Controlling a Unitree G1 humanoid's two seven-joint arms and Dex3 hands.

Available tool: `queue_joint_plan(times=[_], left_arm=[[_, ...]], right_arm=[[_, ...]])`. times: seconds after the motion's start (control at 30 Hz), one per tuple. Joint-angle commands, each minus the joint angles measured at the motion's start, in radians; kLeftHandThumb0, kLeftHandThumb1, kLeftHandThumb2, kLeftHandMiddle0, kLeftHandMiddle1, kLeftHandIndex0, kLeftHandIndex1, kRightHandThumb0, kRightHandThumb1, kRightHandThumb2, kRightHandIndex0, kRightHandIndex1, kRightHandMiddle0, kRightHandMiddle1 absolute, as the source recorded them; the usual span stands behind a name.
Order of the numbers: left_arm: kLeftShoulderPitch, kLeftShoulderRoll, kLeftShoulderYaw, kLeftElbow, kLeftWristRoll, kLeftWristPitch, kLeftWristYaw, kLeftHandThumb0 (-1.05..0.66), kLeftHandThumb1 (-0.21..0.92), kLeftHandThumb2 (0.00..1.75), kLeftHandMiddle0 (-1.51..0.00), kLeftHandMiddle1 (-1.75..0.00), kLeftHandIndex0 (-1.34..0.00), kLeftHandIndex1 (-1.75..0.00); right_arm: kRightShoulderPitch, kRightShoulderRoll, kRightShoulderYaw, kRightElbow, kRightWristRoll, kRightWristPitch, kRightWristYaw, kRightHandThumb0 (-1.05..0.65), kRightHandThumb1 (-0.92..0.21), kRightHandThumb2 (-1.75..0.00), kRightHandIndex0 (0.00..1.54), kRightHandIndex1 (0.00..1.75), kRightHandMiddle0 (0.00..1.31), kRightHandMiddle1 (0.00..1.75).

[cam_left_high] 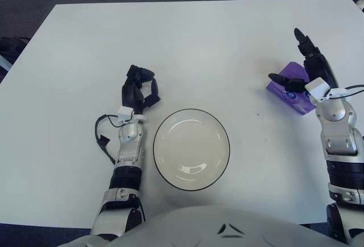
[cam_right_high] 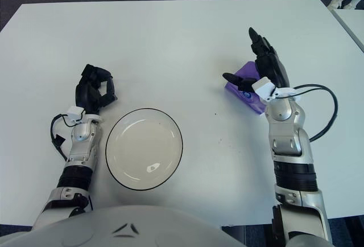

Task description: Put the tissue paper into the plate.

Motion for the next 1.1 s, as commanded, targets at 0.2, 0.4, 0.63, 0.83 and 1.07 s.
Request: queue_joint_plan(times=[0.2, 0.4, 0.63, 0.83, 1.07], left_arm=[[0.178, -0.024, 0.012, 0.133, -0.007, 0.034, 0.009, -0.42, 0.51, 1.09, -0.69, -1.75, -0.46, -1.75], [0.181, -0.025, 0.013, 0.127, -0.007, 0.031, 0.007, -0.42, 0.51, 1.09, -0.70, -1.75, -0.46, -1.75], [0.187, -0.024, 0.012, 0.120, -0.005, 0.019, 0.003, -0.42, 0.51, 1.08, -0.69, -1.75, -0.46, -1.75], [0.188, -0.026, 0.014, 0.120, -0.010, 0.017, 0.001, -0.18, 0.39, 1.19, -0.70, -1.61, -0.45, -1.75], [0.191, -0.025, 0.015, 0.111, -0.001, 0.040, 0.013, -0.02, 0.30, 1.25, -0.71, -1.47, -0.46, -1.75]], right_arm=[[0.034, -0.005, 0.017, 0.060, 0.067, -0.015, 0.064, -1.01, -0.61, -0.49, 0.00, 0.00, 0.00, 0.00], [0.038, 0.004, 0.025, 0.060, 0.071, 0.021, 0.079, -0.96, -0.57, -0.53, 0.00, 0.00, 0.00, 0.00], [0.037, 0.021, 0.057, 0.049, 0.043, 0.134, 0.090, -0.94, -0.56, -0.56, 0.00, 0.00, 0.00, 0.00], [0.041, 0.018, 0.086, 0.061, 0.008, 0.184, 0.068, -0.91, -0.55, -0.62, 0.00, 0.00, 0.00, 0.00], [0.021, -0.011, 0.070, 0.225, 0.020, 0.102, 0.034, -0.90, -0.56, -0.65, 0.00, 0.00, 0.00, 0.00]])
